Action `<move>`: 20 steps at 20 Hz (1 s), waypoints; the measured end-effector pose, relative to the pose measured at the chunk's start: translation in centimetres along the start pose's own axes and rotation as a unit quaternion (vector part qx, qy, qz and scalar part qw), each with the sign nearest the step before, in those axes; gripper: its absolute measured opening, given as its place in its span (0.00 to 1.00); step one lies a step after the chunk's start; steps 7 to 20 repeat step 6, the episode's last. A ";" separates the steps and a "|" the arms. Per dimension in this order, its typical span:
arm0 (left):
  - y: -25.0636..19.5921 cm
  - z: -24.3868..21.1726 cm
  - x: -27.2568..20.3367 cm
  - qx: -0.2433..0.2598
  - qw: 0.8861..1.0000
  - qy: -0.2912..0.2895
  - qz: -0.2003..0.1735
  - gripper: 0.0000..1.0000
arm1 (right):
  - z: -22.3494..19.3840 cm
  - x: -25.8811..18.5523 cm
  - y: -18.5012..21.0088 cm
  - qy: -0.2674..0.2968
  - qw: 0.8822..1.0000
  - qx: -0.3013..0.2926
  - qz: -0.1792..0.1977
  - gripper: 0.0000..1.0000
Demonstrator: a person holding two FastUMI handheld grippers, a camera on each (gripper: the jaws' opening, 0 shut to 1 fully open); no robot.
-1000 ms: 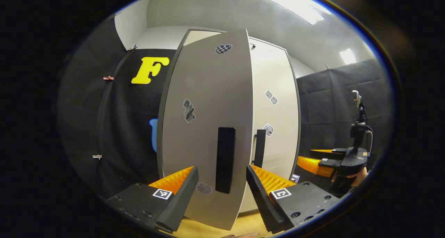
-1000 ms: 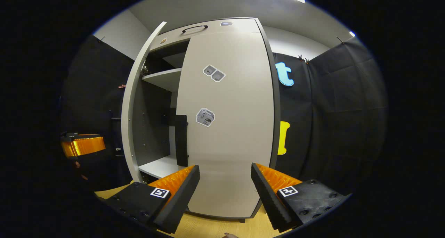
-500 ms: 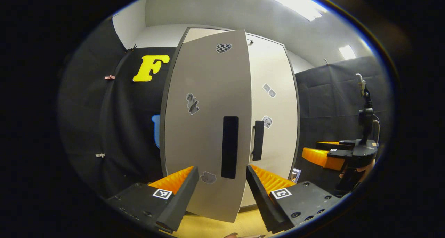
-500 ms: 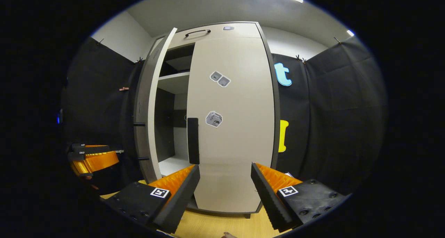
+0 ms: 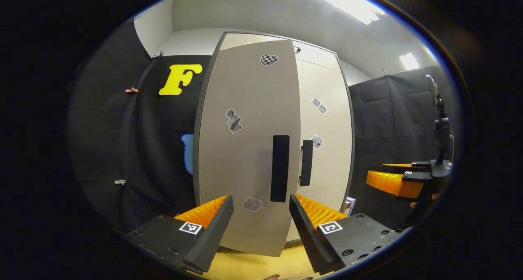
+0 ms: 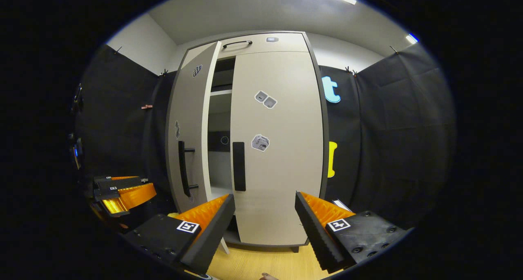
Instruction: Grasp the bottle in the cabinet with the left hand and place it on the coaster, then close the right door with the right hand and the left door with the left hand.
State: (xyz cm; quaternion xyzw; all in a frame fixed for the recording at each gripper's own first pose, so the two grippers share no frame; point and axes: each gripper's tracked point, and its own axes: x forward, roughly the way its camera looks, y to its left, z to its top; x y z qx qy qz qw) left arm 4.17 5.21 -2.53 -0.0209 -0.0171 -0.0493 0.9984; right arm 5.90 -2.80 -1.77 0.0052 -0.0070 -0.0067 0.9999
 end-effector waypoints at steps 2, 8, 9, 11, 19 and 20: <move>-0.3 -0.2 -0.1 0.005 1.000 0.001 -0.004 0.86 | 0.3 -0.3 0.3 -0.005 1.000 -0.001 -0.003 0.97; -0.9 -0.5 -0.3 0.002 1.000 0.004 -0.012 0.88 | 0.5 -0.5 0.5 -0.007 1.000 0.005 -0.006 0.97; -0.9 -0.5 -0.3 0.002 1.000 0.004 -0.012 0.88 | 0.5 -0.5 0.5 -0.007 1.000 0.005 -0.006 0.97; -0.9 -0.5 -0.3 0.002 1.000 0.004 -0.012 0.88 | 0.5 -0.5 0.5 -0.007 1.000 0.005 -0.006 0.97; -0.9 -0.5 -0.3 0.002 1.000 0.004 -0.012 0.88 | 0.5 -0.5 0.5 -0.007 1.000 0.005 -0.006 0.97; -0.9 -0.5 -0.3 0.002 1.000 0.004 -0.012 0.88 | 0.5 -0.5 0.5 -0.007 1.000 0.005 -0.006 0.97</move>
